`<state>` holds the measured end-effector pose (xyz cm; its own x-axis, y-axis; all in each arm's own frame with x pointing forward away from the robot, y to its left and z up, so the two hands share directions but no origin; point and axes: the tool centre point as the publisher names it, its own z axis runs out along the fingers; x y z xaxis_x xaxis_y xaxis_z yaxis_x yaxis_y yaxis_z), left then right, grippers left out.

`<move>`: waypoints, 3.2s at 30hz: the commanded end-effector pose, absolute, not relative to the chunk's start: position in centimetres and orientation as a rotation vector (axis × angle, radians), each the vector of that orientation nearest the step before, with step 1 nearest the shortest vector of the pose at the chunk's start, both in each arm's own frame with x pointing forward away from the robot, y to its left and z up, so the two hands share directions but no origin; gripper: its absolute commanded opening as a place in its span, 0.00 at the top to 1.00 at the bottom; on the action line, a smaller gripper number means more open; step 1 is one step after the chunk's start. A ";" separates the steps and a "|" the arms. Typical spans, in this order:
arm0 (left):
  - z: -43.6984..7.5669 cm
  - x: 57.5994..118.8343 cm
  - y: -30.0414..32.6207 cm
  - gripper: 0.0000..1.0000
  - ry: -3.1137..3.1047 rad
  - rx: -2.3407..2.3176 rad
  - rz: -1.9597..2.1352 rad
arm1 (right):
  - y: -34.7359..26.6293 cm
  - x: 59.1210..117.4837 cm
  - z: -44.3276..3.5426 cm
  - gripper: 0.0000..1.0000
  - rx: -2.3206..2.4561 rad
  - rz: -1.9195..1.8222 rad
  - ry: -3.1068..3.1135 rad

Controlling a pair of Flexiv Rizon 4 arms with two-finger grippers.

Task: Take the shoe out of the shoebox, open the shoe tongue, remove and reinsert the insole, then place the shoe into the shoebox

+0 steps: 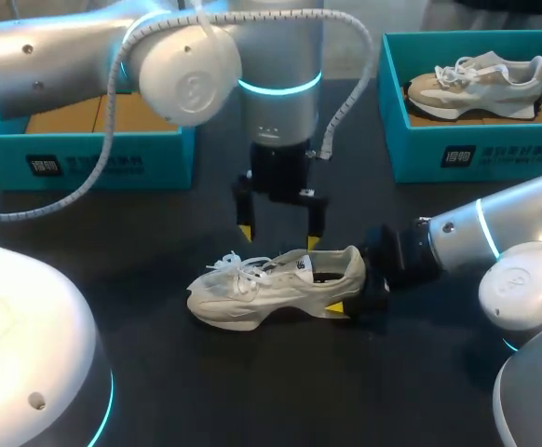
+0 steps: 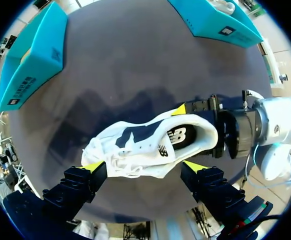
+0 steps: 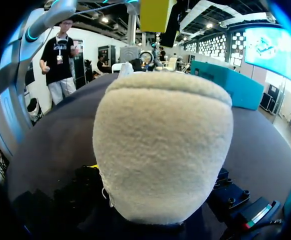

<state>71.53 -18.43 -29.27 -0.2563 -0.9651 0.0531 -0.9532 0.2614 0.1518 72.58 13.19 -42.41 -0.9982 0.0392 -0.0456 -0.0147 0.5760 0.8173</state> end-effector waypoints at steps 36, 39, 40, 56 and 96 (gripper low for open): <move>-32.4 70.5 -20.5 0.00 -2.392 1.853 -0.090 | 13.6 72.7 -42.6 1.00 0.024 1.415 2.738; -32.9 70.8 -20.7 0.00 -2.386 1.865 -0.092 | 13.6 72.7 -42.6 1.00 0.024 1.415 2.738; -33.0 70.9 -20.8 0.00 -2.385 1.866 -0.091 | 13.6 72.7 -42.6 1.00 0.024 1.415 2.738; -35.6 72.0 -21.6 0.00 -2.414 1.920 -0.129 | 13.6 72.7 -42.6 1.00 0.024 1.415 2.738; -33.8 71.4 -16.1 0.00 -2.348 2.107 -0.255 | 13.6 72.7 -42.6 1.00 0.024 1.415 2.738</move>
